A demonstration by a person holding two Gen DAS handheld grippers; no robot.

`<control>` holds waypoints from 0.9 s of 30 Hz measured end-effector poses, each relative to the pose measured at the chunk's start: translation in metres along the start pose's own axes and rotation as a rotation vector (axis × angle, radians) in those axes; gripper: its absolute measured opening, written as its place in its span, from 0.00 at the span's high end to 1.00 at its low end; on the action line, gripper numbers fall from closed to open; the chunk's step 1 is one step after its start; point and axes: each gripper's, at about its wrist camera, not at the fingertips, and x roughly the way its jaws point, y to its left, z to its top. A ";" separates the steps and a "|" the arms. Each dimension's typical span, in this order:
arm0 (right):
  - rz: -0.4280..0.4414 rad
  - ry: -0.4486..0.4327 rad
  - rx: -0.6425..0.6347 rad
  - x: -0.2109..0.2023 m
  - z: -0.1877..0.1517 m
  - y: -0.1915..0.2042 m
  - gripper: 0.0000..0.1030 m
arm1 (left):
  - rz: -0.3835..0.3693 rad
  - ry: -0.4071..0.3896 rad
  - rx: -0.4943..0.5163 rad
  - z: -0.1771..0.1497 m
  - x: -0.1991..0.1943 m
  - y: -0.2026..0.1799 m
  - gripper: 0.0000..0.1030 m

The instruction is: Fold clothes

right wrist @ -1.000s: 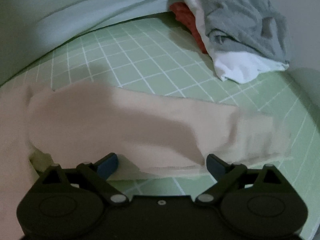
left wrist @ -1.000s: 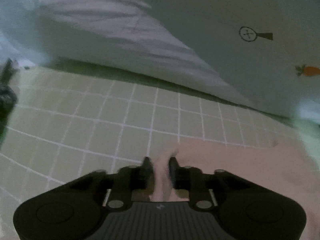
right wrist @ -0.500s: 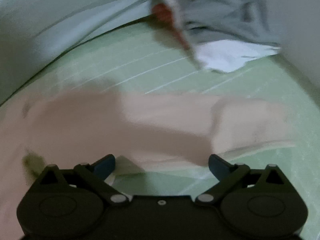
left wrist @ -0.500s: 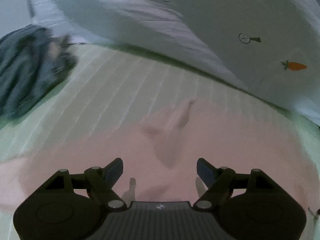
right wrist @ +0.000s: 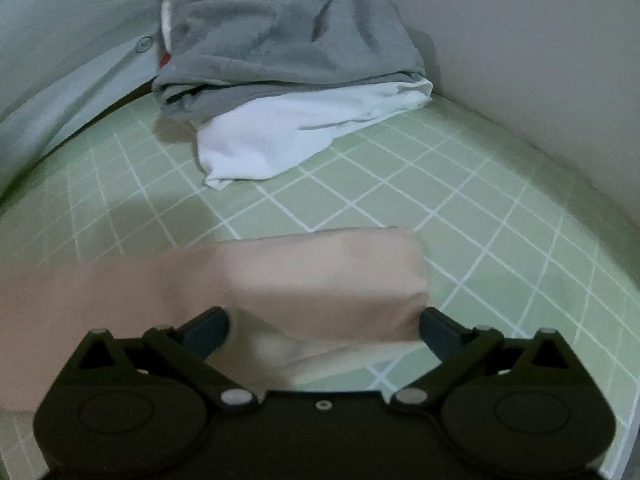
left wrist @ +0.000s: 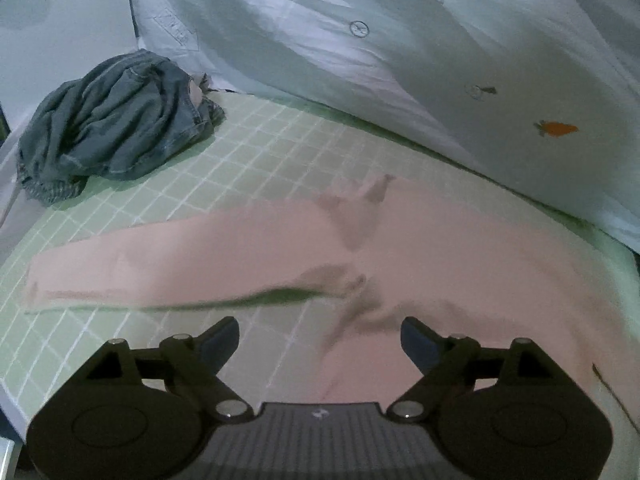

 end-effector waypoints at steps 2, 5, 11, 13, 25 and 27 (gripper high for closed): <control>0.042 0.003 -0.012 -0.007 -0.004 -0.005 0.07 | -0.002 0.003 0.002 -0.010 -0.007 -0.005 0.14; 0.104 0.008 -0.031 -0.017 -0.010 -0.012 0.70 | -0.008 0.003 -0.012 -0.022 -0.013 -0.009 0.14; 0.189 0.034 -0.008 -0.038 -0.030 -0.029 0.94 | -0.020 -0.009 -0.022 -0.043 -0.024 -0.011 0.14; 0.202 0.054 0.015 -0.047 -0.040 -0.035 0.94 | -0.015 -0.007 -0.025 -0.053 -0.028 -0.008 0.14; 0.166 0.123 0.034 -0.084 -0.076 -0.040 0.38 | 0.027 0.030 -0.159 -0.068 -0.037 0.077 0.14; 0.138 0.110 0.008 -0.090 -0.079 -0.032 0.19 | 0.035 0.023 -0.165 -0.064 -0.037 0.094 0.13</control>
